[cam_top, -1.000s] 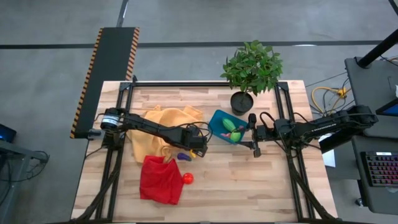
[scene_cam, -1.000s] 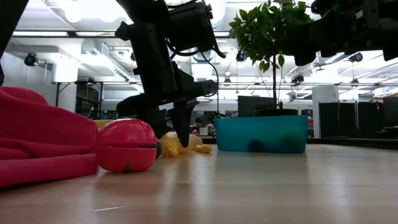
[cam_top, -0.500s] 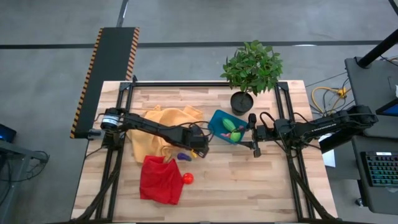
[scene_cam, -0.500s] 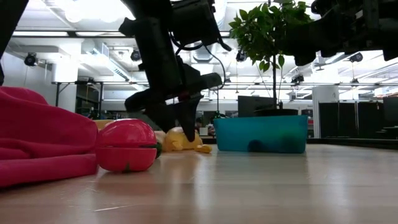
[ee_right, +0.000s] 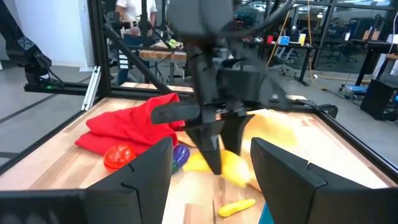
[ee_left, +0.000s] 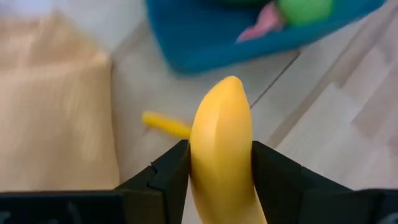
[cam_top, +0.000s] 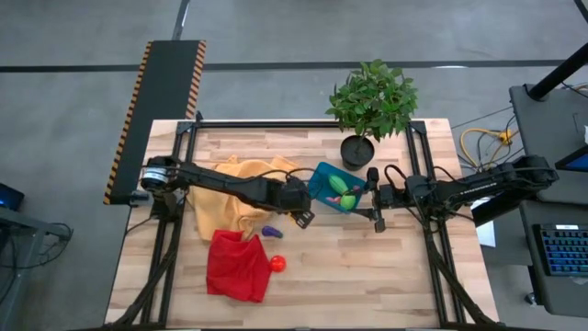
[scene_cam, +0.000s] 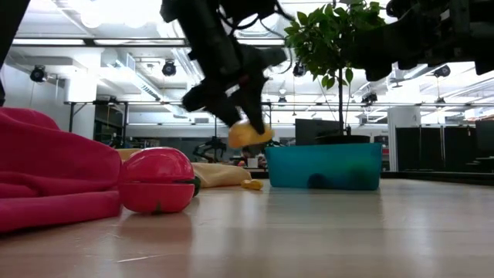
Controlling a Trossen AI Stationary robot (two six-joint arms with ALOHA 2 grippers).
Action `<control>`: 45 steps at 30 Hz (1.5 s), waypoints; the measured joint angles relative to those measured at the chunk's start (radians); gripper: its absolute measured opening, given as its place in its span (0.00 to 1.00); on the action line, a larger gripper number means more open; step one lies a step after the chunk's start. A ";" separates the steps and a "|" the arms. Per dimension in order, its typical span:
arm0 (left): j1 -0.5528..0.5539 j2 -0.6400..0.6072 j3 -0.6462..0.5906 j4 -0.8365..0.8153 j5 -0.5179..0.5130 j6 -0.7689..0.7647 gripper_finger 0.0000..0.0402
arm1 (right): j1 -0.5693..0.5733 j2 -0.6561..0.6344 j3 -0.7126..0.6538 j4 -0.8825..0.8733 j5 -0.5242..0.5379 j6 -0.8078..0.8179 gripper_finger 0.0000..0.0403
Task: Pick and placing Produce into tupperware
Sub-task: Put the yellow banana into the blue bin
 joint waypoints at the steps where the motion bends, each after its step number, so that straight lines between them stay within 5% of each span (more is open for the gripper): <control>1: 0.008 0.000 0.016 0.002 0.000 0.026 0.35 | 0.000 0.000 0.001 0.000 0.000 0.000 0.52; 16: 0.137 0.006 0.180 0.051 -0.015 0.347 0.35 | 0.000 0.000 0.001 0.000 0.000 0.037 0.52; 45: 0.228 0.199 0.191 0.268 0.089 0.422 0.35 | 0.000 -0.006 0.002 0.049 0.000 0.028 0.52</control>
